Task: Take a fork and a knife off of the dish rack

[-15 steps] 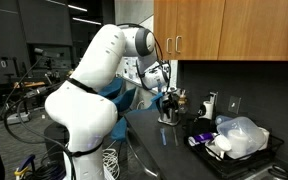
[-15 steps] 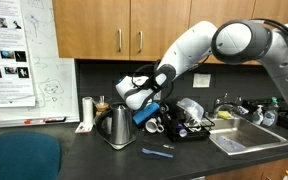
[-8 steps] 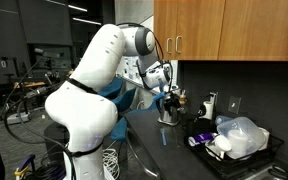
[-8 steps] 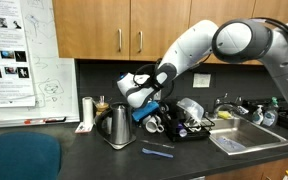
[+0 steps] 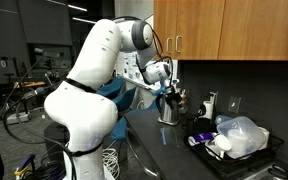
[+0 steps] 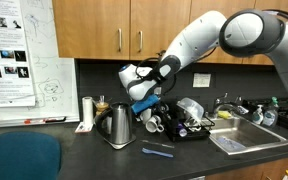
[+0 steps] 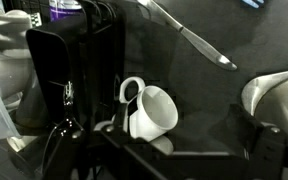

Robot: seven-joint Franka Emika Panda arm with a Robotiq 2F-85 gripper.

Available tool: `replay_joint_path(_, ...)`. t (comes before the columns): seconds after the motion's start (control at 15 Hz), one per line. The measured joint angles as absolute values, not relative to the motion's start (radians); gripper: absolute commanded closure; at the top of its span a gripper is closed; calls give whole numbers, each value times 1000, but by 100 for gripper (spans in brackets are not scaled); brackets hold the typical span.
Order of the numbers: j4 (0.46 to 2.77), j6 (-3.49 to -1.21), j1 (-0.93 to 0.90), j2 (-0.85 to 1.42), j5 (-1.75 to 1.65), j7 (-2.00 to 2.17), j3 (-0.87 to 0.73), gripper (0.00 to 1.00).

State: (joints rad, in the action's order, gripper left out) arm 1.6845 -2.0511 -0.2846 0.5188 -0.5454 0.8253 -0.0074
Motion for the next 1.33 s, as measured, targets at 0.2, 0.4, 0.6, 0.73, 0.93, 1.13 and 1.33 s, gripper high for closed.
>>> replay_joint_path(0.2,1769,-2049,-307,487,-528,881,3,0)
replay_joint_path(0.4,1873,-2046,-330,450,-475,949,35,0)
replay_joint_path(0.6,1984,-2050,-345,405,-412,1017,72,0)
replay_joint_path(0.73,2068,-2065,-347,372,-385,1054,89,0)
replay_joint_path(0.93,2187,-2114,-338,320,-371,1079,91,0)
replay_joint_path(1.13,2187,-2114,-338,320,-371,1079,91,0)
replay_joint_path(1.33,2187,-2114,-338,320,-371,1079,91,0)
